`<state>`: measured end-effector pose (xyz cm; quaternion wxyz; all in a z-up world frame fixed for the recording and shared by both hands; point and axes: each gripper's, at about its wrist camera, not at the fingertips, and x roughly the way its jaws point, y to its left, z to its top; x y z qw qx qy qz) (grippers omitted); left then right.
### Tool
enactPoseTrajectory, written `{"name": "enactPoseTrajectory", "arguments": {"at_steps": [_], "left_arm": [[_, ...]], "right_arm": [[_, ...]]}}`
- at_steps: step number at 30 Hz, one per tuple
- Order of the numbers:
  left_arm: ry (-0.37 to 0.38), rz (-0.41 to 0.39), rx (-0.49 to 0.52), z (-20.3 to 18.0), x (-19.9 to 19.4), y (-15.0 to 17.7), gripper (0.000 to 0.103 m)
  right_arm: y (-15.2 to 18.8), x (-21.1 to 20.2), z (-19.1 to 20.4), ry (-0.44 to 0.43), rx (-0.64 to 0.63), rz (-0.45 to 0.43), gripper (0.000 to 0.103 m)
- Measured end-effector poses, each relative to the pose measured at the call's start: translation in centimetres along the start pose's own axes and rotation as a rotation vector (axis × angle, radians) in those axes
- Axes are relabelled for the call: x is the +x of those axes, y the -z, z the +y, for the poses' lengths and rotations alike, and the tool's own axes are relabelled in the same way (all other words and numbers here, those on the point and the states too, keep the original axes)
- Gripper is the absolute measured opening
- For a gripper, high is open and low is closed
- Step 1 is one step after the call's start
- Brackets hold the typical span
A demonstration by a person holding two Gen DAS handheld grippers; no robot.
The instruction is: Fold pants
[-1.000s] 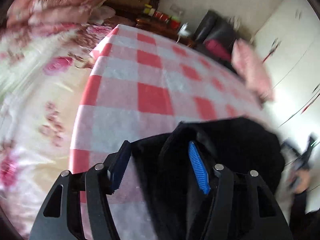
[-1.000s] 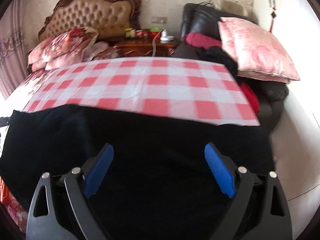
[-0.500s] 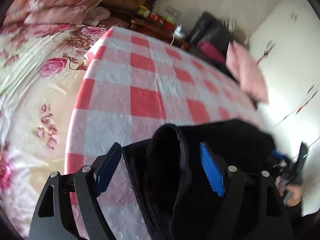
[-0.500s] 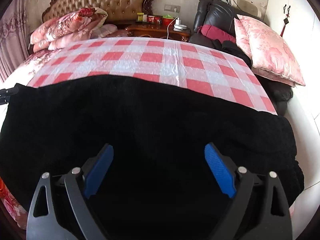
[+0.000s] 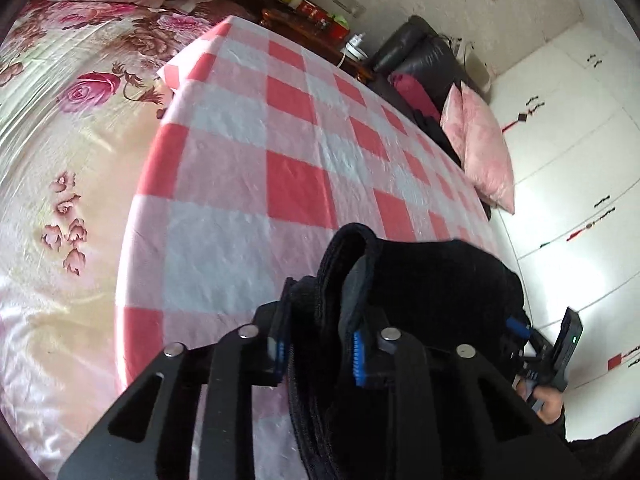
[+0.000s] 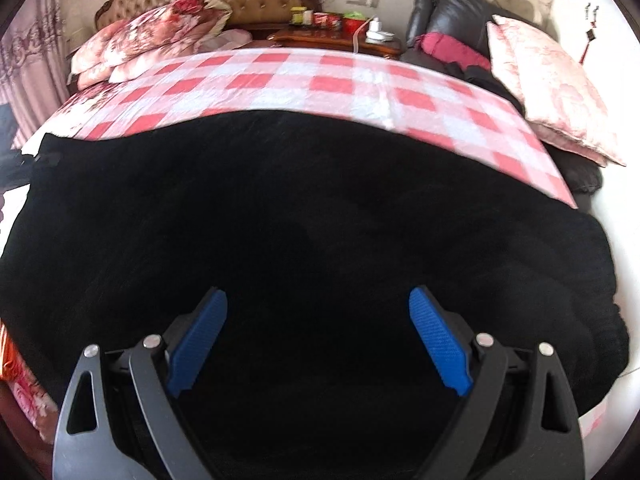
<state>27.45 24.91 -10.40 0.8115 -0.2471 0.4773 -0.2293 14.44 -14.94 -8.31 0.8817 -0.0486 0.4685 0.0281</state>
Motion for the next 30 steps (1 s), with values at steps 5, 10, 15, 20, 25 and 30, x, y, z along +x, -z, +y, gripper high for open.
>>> {"name": "enactPoseTrajectory", "arguments": {"at_steps": [5, 10, 15, 20, 25, 30], "left_arm": [[0.001, -0.021, -0.053, 1.6, -0.2, -1.8, 0.019], [-0.025, -0.016, -0.054, 1.6, -0.3, -2.5, 0.024], [-0.131, -0.062, -0.092, 0.6, -3.5, 0.2, 0.049], [-0.099, -0.223, -0.250, 0.3, -11.1, 9.5, 0.049], [-0.038, -0.214, -0.393, -0.2, -12.1, 17.4, 0.049], [-0.027, -0.215, -0.485, -0.7, -11.4, 20.0, 0.049]], "right_arm": [[0.4, 0.5, 2.8, -0.048, -0.046, 0.019, 0.093], [0.5, 0.5, 3.8, -0.045, -0.049, 0.014, 0.093], [0.0, -0.3, 3.2, -0.070, -0.038, 0.010, 0.093], [-1.7, -2.6, 4.5, -0.151, -0.058, -0.058, 0.093], [-2.7, -2.9, 11.2, -0.250, -0.207, -0.086, 0.093], [-1.6, -2.1, 17.8, -0.299, -0.336, -0.062, 0.092]]}}
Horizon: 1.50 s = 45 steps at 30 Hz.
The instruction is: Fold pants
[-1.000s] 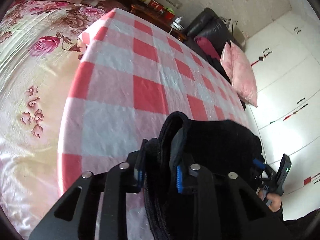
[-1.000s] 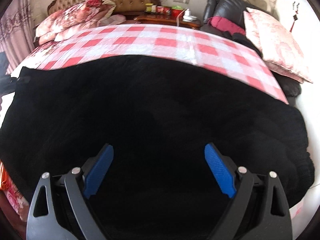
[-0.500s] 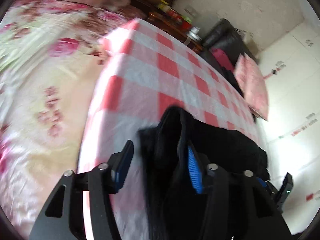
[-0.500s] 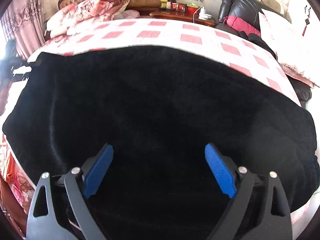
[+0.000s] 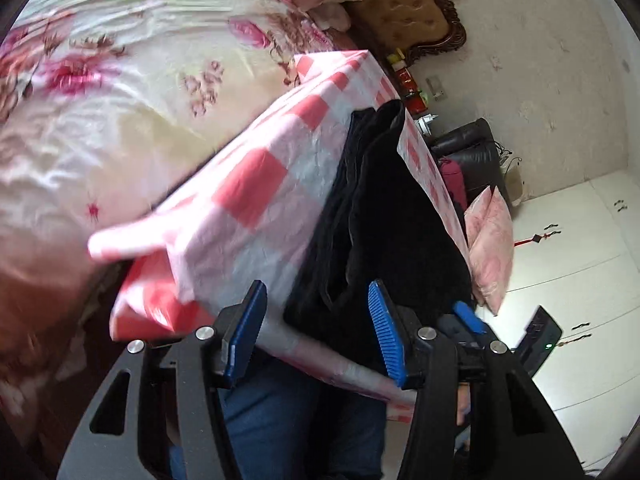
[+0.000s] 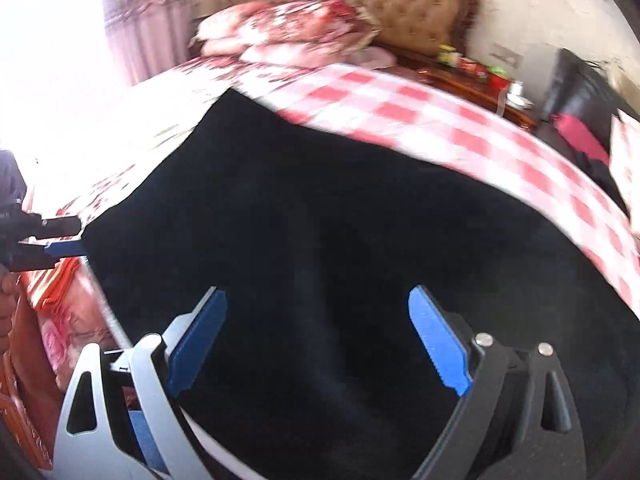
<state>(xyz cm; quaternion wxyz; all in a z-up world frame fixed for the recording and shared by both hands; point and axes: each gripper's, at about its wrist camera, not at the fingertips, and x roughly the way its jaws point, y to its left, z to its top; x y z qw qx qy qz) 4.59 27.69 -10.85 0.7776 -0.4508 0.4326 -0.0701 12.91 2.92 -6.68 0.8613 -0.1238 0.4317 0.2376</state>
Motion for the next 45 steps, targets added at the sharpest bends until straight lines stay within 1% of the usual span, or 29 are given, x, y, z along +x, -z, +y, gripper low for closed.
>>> {"name": "enactPoseTrajectory", "arguments": {"at_steps": [1, 3, 5, 8, 9, 10, 11, 13, 15, 17, 18, 20, 22, 23, 25, 26, 27, 29, 30, 31, 32, 33, 35, 36, 38, 40, 42, 43, 45], "left_arm": [[-0.002, 0.008, -0.012, -0.1, 0.1, 0.3, 0.049], [0.021, 0.031, -0.035, -0.2, 0.5, 1.3, 0.048], [0.013, 0.014, -0.049, -0.5, 0.7, 1.3, 0.048], [0.076, 0.008, -0.110, -0.2, 1.1, 1.3, 0.048], [0.085, 0.003, -0.111, -0.3, 1.2, 1.3, 0.048], [0.095, -0.017, -0.110, -0.5, 1.0, 1.3, 0.048], [0.127, -0.047, -0.105, -0.7, 0.6, 1.3, 0.048], [0.163, -0.082, -0.091, -1.3, 0.2, 1.1, 0.048], [0.132, -0.089, -0.052, -2.1, 0.4, 1.2, 0.048], [0.046, -0.101, -0.025, -2.6, 0.8, 1.4, 0.048], [0.009, -0.109, -0.029, -2.5, 1.0, 1.7, 0.048], [0.047, -0.088, -0.072, -1.9, 1.4, 1.9, 0.048], [0.047, -0.069, -0.053, -2.4, 2.3, 2.5, 0.048], [0.021, -0.069, -0.013, -3.2, 2.9, 2.9, 0.048], [-0.033, -0.112, 0.016, -3.8, 3.3, 3.2, 0.048], [-0.054, -0.134, 0.011, -3.9, 3.4, 3.2, 0.048], [-0.067, -0.164, -0.024, -3.8, 3.3, 3.0, 0.048], [-0.042, -0.174, -0.094, -3.2, 3.1, 3.0, 0.048], [0.007, -0.145, -0.130, -3.1, 3.3, 3.4, 0.048], [0.074, -0.106, -0.164, -3.0, 3.8, 4.1, 0.048], [0.093, -0.068, -0.165, -3.5, 4.5, 5.1, 0.048], [0.074, -0.064, -0.146, -3.9, 4.9, 5.5, 0.048], [0.016, -0.149, -0.111, -4.3, 4.4, 5.4, 0.048], [-0.003, -0.181, -0.110, -4.0, 4.1, 4.7, 0.048], [-0.012, -0.188, -0.114, -3.7, 4.1, 3.9, 0.048], [-0.053, -0.219, -0.080, -3.8, 3.9, 3.1, 0.048], [-0.026, -0.229, -0.084, -3.6, 3.9, 2.3, 0.048], [-0.029, -0.234, -0.074, -3.9, 3.9, 2.0, 0.047], [-0.062, -0.248, -0.034, -4.6, 4.1, 1.5, 0.046]], "right_arm": [[0.1, 0.5, 0.8, -0.009, -0.009, 0.016, 0.092], [0.4, 1.2, 1.9, -0.026, -0.020, 0.043, 0.091], [1.0, 2.0, 2.4, -0.046, -0.011, 0.076, 0.091], [1.7, 1.8, 2.4, -0.042, -0.028, 0.062, 0.091], [1.9, 1.7, 2.4, -0.049, -0.023, 0.061, 0.092], [1.9, 1.6, 2.3, -0.058, -0.020, 0.059, 0.092], [2.0, 1.6, 2.2, -0.060, -0.021, 0.061, 0.092], [2.0, 1.6, 2.2, -0.056, -0.026, 0.062, 0.092], [2.3, 1.5, 2.3, -0.045, -0.039, 0.060, 0.092], [2.3, 1.5, 2.3, -0.046, -0.039, 0.061, 0.092], [2.3, 1.5, 2.2, -0.049, -0.041, 0.062, 0.092], [2.3, 1.5, 2.2, -0.051, -0.043, 0.059, 0.092], [2.4, 1.5, 2.2, -0.048, -0.044, 0.057, 0.093], [2.3, 1.6, 2.1, -0.049, -0.043, 0.058, 0.093], [2.2, 1.6, 2.1, -0.051, -0.042, 0.059, 0.093], [2.3, 1.6, 2.0, -0.054, -0.040, 0.060, 0.093], [2.3, 1.6, 2.0, -0.057, -0.039, 0.060, 0.093], [2.2, 1.5, 1.8, -0.060, -0.037, 0.064, 0.093], [2.2, 1.5, 1.7, -0.066, -0.033, 0.065, 0.093], [2.2, 1.4, 1.5, -0.076, -0.022, 0.065, 0.093], [2.1, 1.4, 1.4, -0.081, -0.015, 0.065, 0.093], [2.1, 1.4, 1.3, -0.084, -0.010, 0.066, 0.093], [2.1, 1.4, 1.3, -0.082, -0.006, 0.068, 0.093], [2.1, 1.4, 1.4, -0.079, -0.010, 0.068, 0.093], [2.2, 1.3, 1.5, -0.080, -0.016, 0.071, 0.093], [2.2, 1.2, 1.3, -0.092, -0.005, 0.071, 0.093], [2.2, 1.2, 1.1, -0.105, 0.013, 0.072, 0.093], [2.2, 1.1, 1.0, -0.109, 0.023, 0.073, 0.093], [2.1, 1.0, 0.7, -0.123, 0.044, 0.079, 0.092]]}}
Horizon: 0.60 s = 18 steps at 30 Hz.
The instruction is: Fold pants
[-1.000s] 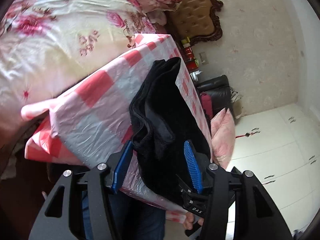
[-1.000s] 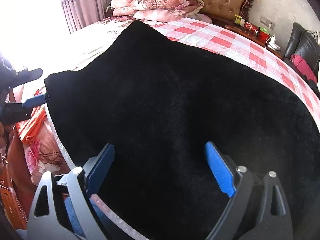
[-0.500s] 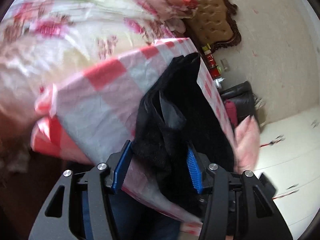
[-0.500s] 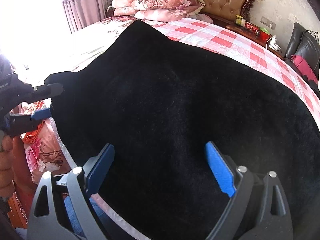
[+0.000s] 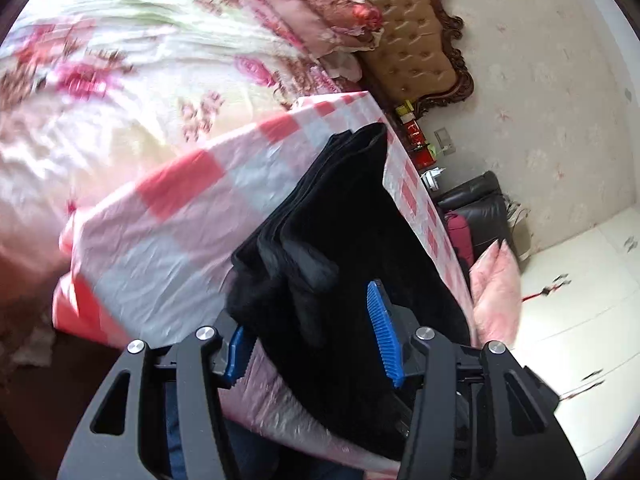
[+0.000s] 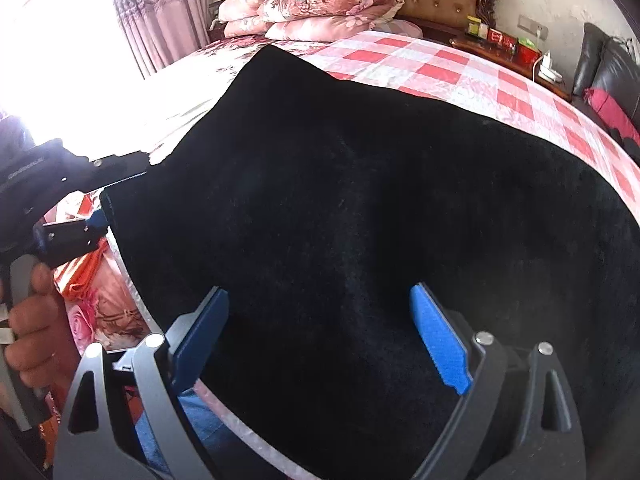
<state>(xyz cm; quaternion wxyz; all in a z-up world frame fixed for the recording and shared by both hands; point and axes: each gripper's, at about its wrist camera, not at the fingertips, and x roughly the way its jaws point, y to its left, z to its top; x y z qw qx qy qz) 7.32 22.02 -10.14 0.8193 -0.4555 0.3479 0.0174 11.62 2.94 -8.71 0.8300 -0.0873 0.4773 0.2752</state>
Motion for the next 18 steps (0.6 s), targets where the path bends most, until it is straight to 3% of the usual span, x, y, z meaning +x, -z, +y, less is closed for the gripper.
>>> {"name": "enactPoseTrajectory", "arguments": {"at_steps": [1, 3, 5, 8, 11, 15, 18], "left_arm": [[-0.029, -0.005, -0.006, 0.0, 0.2, -0.2, 0.046], [-0.099, -0.003, -0.032, 0.2, 0.7, -0.6, 0.037], [-0.193, -0.013, 0.014, -0.3, 0.6, -1.1, 0.012], [-0.239, -0.053, 0.144, -2.7, -0.2, -1.1, 0.012], [-0.304, -0.119, 0.354, -7.6, -1.1, -0.3, 0.012], [-0.362, -0.201, 0.648, -16.3, -0.4, 1.7, 0.012], [-0.359, -0.242, 0.930, -23.4, 1.4, 6.6, 0.012]], "right_arm": [[-0.1, -0.2, -0.4, -0.014, 0.030, 0.001, 0.089], [-0.4, -0.7, -1.5, -0.048, 0.100, 0.001, 0.088], [-0.4, -1.4, -3.1, -0.104, 0.194, -0.007, 0.079], [-0.1, -2.6, -5.9, -0.163, 0.305, -0.012, 0.060], [0.8, -3.9, -9.5, -0.190, 0.410, -0.031, 0.050], [2.2, -6.8, -14.0, -0.188, 0.513, -0.092, 0.051], [3.9, -9.4, -18.0, -0.200, 0.614, -0.153, 0.058]]}}
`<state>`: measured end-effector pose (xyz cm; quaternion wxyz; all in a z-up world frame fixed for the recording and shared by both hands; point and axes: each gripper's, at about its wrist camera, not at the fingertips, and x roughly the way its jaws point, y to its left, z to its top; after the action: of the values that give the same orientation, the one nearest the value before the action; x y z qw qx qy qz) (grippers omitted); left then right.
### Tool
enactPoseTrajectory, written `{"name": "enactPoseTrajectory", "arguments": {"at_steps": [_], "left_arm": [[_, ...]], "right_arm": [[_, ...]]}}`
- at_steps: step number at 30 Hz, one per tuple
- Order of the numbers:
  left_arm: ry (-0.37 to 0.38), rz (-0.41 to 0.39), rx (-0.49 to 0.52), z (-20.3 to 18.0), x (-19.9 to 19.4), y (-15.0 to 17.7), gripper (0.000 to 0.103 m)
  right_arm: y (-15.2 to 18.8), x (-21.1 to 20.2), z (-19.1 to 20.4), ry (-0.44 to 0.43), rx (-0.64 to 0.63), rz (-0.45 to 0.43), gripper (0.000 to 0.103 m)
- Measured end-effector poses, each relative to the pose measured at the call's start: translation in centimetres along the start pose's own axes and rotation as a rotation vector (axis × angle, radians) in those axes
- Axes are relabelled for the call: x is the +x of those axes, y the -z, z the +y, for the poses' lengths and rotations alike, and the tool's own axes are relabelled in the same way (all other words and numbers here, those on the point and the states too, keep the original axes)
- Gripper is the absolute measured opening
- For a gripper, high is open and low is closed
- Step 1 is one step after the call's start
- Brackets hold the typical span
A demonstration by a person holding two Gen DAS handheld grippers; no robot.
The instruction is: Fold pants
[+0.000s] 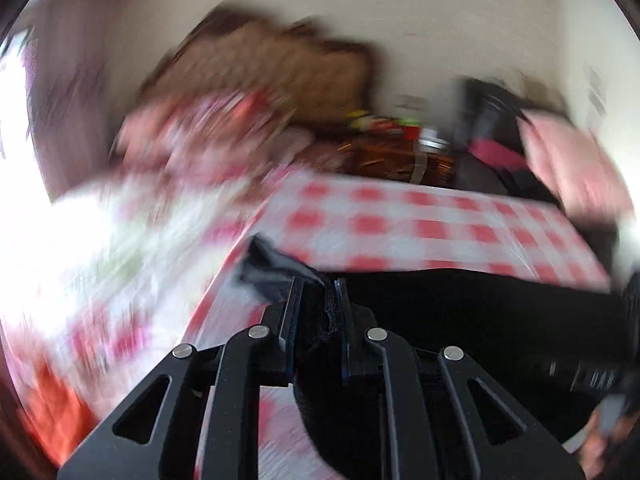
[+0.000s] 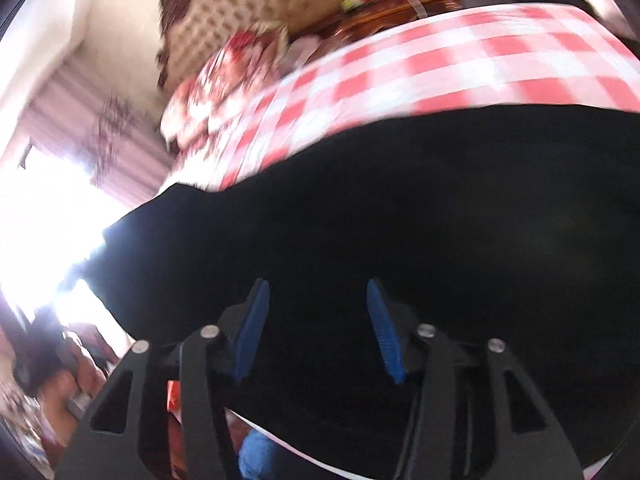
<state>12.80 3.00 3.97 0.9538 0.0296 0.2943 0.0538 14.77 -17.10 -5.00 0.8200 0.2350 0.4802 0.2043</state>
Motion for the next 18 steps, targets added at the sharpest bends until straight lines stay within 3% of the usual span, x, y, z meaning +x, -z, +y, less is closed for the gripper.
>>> {"name": "enactPoseTrajectory", "arguments": {"at_steps": [3, 6, 7, 9, 12, 18], "left_arm": [[0.075, -0.098, 0.285, -10.1, -2.3, 1.6, 0.012], [0.202, -0.138, 0.570, -18.8, -3.9, 8.0, 0.012], [0.241, -0.129, 0.610, -20.1, -4.0, 9.7, 0.012], [0.305, -0.103, 0.661, -21.9, -4.0, 12.6, 0.012], [0.303, -0.121, 0.704, -22.4, -3.7, 14.4, 0.012], [0.310, -0.139, 0.624, -21.0, -3.8, 13.1, 0.013]], "right_arm": [[-0.7, -4.1, -4.0, 0.009, 0.075, -0.084, 0.063], [-0.6, -7.2, -8.1, 0.011, 0.156, -0.132, 0.069], [-0.5, -7.9, -9.2, 0.023, 0.173, -0.141, 0.070], [-0.2, -9.1, -11.5, 0.031, 0.196, -0.146, 0.070], [-0.1, -9.0, -12.9, 0.009, 0.197, -0.116, 0.070], [-1.7, -6.5, -12.2, -0.111, 0.171, -0.037, 0.082]]}}
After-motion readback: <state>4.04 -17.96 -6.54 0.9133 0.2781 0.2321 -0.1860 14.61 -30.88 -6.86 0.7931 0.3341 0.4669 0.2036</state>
